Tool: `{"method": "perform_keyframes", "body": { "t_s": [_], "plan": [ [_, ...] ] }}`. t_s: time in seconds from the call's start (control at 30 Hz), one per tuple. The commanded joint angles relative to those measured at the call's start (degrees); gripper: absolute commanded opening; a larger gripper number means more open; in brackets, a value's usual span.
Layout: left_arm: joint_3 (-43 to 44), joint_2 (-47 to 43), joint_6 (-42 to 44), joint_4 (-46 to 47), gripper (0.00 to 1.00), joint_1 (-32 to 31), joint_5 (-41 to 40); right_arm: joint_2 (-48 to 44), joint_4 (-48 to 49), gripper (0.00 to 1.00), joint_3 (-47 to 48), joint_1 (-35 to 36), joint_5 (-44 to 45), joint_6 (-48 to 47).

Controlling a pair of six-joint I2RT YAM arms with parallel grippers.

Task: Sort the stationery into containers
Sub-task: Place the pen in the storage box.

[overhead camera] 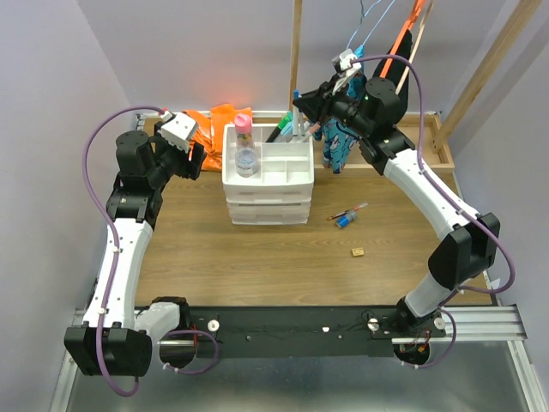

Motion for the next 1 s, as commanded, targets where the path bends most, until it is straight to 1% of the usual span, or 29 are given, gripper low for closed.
{"method": "perform_keyframes", "body": {
  "t_s": [0.0,0.47,0.6,0.97],
  "plan": [
    [0.29,0.09,0.15,0.87,0.74,0.20,-0.44,1.30,1.52,0.00,-0.80,-0.58,0.66,0.59],
    [0.46,1.23,0.42,0.95,0.74,0.20,-0.79,4.29,6.00,0.01,-3.53,-0.58,-0.84,3.40],
    [-0.07,1.23,0.24,1.22,0.74,0.20,-0.79,3.24,6.97,0.01,-6.77,-0.67,-0.66,3.14],
    [-0.68,0.97,-0.20,1.31,0.74,0.20,-0.26,0.16,7.50,0.01,-12.05,-0.67,-0.49,2.26]
  ]
}}
